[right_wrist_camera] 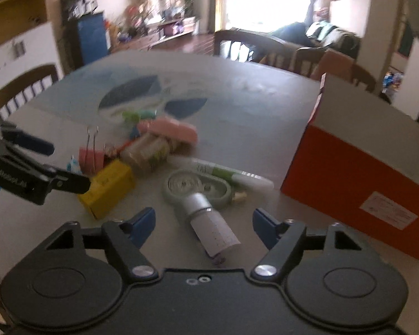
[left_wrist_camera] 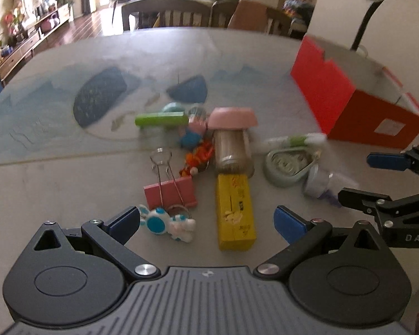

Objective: Organize rigid objects
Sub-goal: 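Lower the left gripper onto the yellow box while the right gripper grasps the small glass bottle, then carry the yellow box and glass bottle with both grippers into the red box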

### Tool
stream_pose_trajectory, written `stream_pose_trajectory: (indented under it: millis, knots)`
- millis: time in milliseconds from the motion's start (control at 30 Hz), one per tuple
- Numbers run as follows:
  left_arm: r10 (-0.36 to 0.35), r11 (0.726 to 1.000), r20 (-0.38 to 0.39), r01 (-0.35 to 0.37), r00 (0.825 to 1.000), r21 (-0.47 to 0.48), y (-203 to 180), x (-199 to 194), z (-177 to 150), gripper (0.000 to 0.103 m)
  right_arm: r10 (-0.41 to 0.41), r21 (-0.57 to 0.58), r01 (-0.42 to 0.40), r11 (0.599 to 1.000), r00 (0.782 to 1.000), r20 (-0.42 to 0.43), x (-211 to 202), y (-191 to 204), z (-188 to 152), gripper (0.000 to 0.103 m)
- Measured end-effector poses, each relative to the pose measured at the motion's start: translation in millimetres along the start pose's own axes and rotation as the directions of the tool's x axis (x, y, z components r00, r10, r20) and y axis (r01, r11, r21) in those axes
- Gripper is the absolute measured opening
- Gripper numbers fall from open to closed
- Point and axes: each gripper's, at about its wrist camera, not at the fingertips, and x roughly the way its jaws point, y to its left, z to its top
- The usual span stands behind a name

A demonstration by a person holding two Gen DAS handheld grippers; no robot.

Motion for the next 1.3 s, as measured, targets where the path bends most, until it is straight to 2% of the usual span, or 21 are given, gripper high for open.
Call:
stream_pose_trajectory:
  millis: [100, 200, 333, 467, 500, 533, 667, 733, 800, 1033, 1300]
  knots:
    - [0.017, 1.0, -0.015, -0.017, 1.0, 0.01, -7, 13, -1, 0.102, 0.022, -0.023, -0.023, 0.999, 0.999, -0.029, 8, -2, -2, 0.067]
    - [0.024, 0.999, -0.032, -0.023, 0.999, 0.027, -16, 24, 0, 0.094, 0.037, -0.048, -0.039, 0.998, 0.998, -0.043, 18, -6, -2, 0.062]
    - [0.043, 0.997, -0.046, -0.04, 0.998, 0.062, -27, 35, 1, 0.088, 0.059, -0.06, -0.062, 0.996, 0.996, -0.064, 26, -12, -2, 0.054]
    - [0.041, 0.996, -0.053, -0.036, 0.998, 0.087, -35, 42, 5, 0.074, 0.072, -0.074, -0.077, 0.994, 0.995, -0.073, 31, -15, 0, 0.048]
    - [0.04, 0.995, -0.057, -0.035, 0.998, 0.089, -36, 44, 6, 0.067, 0.075, -0.075, -0.08, 0.994, 0.994, -0.074, 32, -16, 0, 0.046]
    - [0.042, 0.995, -0.06, -0.037, 0.997, 0.095, -38, 45, 6, 0.061, 0.082, -0.073, -0.088, 0.993, 0.994, -0.075, 33, -17, 0, 0.046]
    - [0.061, 0.991, -0.072, -0.052, 0.996, 0.124, -43, 51, 7, 0.049, 0.096, -0.073, -0.101, 0.992, 0.993, -0.076, 34, -19, 0, 0.044]
    - [0.071, 0.989, -0.078, -0.06, 0.994, 0.136, -46, 54, 8, 0.038, 0.096, -0.082, -0.102, 0.991, 0.992, -0.078, 35, -19, 1, 0.044]
    - [0.08, 0.988, -0.075, -0.069, 0.994, 0.136, -47, 54, 8, 0.033, 0.087, -0.081, -0.093, 0.992, 0.993, -0.081, 34, -18, 2, 0.044]
    - [0.104, 0.987, -0.088, -0.092, 0.991, 0.128, -48, 53, 12, 0.03, 0.121, -0.004, -0.122, 0.993, 0.988, -0.094, 26, -29, 3, 0.043]
    - [0.081, 0.995, -0.089, -0.075, 0.993, 0.069, -45, 38, 16, 0.03, 0.144, 0.039, -0.142, 0.989, 0.987, -0.066, 5, -45, 4, 0.039]
